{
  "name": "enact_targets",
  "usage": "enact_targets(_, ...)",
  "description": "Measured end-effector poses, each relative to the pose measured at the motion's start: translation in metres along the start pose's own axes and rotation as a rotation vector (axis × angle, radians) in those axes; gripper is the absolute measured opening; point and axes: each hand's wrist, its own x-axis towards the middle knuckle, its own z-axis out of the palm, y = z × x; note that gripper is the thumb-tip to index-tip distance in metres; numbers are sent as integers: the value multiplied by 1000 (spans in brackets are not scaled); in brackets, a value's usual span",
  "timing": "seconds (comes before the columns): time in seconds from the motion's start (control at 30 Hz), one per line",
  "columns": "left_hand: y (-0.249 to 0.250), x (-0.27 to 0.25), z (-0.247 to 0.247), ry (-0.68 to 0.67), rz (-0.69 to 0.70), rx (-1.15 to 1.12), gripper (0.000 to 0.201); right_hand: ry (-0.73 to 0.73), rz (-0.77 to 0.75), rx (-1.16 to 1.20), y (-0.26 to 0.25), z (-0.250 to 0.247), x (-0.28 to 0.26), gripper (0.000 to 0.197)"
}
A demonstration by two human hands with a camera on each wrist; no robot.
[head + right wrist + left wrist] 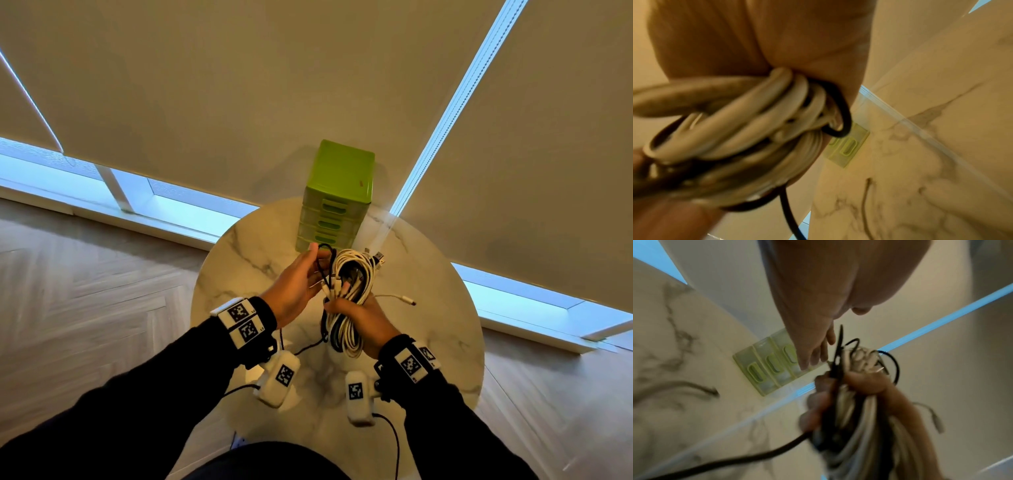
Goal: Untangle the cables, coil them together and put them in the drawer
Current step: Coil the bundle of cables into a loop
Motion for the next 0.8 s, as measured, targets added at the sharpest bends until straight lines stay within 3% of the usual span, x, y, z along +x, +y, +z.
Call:
enact_targets(0.07, -12, -5, -13, -103, -1, 216, 52, 46, 10, 97, -4, -5, 3, 30)
enact_targets(0.17, -39, -14, -35, -373, -31, 688, 54, 65, 21, 255, -17, -15, 8, 33)
enact_targets(0.27, -52, -22, -51, -529, -33, 978, 48, -28, 29, 325, -35, -27, 9, 22)
enact_targets(0.37, -52, -15, -67, -421, 39, 1027, 31, -141, 82, 293, -51, -41, 6, 17)
enact_targets(0.57, -29, 9, -100, -231, 334, 1441, 57, -215, 181, -91, -54, -64, -4, 10)
enact_targets(0.67, -16, 12, -94, -150, 458, 1180, 50, -219, 176, -268, -44, -58, -5, 25)
enact_targets(0.8, -14, 13, -55, -73, 341, 605, 16, -202, 72, -370, -31, -38, -1, 28)
